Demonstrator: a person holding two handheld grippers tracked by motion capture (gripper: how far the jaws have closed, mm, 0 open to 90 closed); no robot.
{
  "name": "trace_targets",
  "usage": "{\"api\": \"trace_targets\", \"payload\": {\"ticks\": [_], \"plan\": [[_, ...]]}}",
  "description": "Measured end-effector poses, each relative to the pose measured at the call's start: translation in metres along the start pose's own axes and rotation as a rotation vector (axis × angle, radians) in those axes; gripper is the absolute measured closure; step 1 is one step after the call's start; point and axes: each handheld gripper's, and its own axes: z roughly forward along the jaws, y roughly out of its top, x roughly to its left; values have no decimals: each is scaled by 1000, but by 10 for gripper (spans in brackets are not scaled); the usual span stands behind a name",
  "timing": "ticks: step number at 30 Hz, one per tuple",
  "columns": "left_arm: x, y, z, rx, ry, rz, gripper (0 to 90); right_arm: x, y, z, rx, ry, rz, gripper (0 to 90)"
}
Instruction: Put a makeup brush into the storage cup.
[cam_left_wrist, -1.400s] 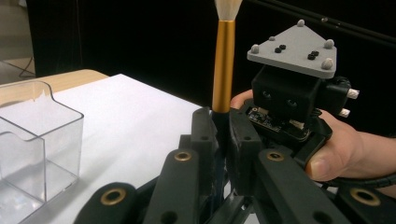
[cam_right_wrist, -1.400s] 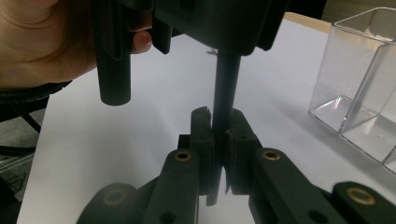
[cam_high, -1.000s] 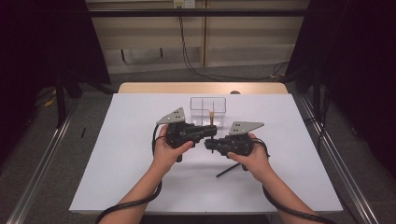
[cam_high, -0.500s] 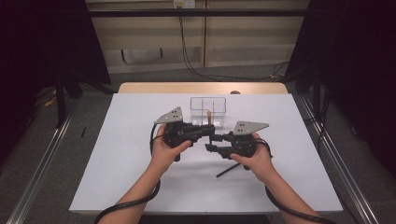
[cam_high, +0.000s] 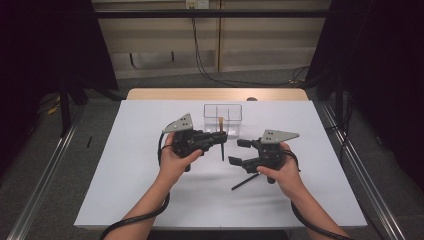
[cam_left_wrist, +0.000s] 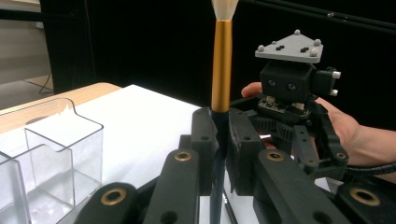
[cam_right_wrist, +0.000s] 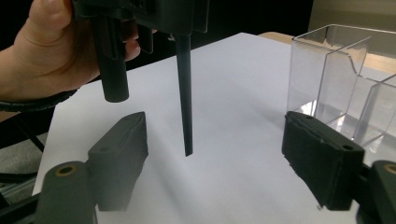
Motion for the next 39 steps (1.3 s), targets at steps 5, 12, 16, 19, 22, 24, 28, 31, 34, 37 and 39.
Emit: {"api": "trace_targets", "payload": {"ticks": [5,12,16,19,22,24,28,31,34,37,39], "plan": [[0,0,-1,1,2,-1,826,-1,-2,-6,-5,-17,1,127],[1,0,-3,3,19,6,826,-4,-9,-15,-7,-43,-11,63],[1,0,-4,3,20,15,826,-5,-11,-21,-3,-51,-23,44],[2,0,-4,4,23,19,826,-7,-14,-25,0,-56,-26,35],[1,1,-5,7,26,23,827,-7,-17,-29,0,-63,-30,31],[2,1,-5,4,29,22,827,-7,-19,-32,3,-66,-29,29],[2,0,-5,5,32,24,827,-8,-22,-39,5,-80,-30,28],[2,0,-6,3,32,23,827,-9,-25,-45,1,-89,-27,27],[3,0,-6,-1,36,22,827,-10,-27,-52,-5,-97,-25,27],[3,1,-7,2,39,24,828,-12,-30,-58,-14,-104,-26,27],[3,0,-7,2,40,24,828,-12,-32,-62,-17,-110,-26,27]]}}
